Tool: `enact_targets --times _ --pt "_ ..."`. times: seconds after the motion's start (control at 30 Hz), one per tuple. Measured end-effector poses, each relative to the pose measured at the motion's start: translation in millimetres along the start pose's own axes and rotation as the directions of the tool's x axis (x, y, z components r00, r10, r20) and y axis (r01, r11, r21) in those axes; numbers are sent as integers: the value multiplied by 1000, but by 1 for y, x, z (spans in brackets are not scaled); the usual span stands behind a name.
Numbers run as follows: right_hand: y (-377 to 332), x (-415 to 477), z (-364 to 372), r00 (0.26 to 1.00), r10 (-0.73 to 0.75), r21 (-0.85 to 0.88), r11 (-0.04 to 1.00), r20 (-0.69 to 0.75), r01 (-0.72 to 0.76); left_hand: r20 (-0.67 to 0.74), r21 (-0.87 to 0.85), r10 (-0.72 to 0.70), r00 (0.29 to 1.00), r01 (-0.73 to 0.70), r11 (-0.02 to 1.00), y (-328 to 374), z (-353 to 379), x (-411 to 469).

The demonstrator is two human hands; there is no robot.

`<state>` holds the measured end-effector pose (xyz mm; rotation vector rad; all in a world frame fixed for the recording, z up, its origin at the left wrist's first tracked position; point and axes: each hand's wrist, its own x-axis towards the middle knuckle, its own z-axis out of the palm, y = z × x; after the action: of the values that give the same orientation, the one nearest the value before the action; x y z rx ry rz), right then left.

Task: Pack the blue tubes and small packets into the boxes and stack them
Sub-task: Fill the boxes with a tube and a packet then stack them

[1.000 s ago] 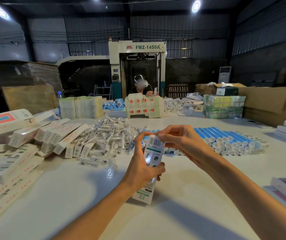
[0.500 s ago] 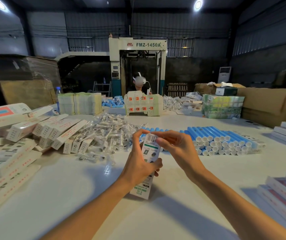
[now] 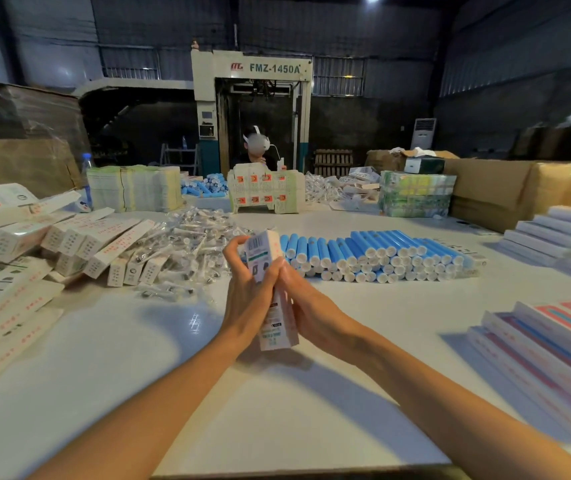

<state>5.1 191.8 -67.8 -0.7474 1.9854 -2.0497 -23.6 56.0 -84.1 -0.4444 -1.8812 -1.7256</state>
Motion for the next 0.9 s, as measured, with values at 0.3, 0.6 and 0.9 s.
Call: enact_targets --times 0.3,0.6,0.9 --pt "-30 -47 -22 931 -185 -499 867 -314 4 273 61 -1 962 -16 998 -22 12 4" --pt "-69 -153 -128 799 -355 -873 246 -485 -421 531 290 73 844 -262 920 -28 10 -7" --pt "-123 -248 -267 597 -426 -676 47 -680 -736 614 313 141 777 -403 860 -24 8 -10"
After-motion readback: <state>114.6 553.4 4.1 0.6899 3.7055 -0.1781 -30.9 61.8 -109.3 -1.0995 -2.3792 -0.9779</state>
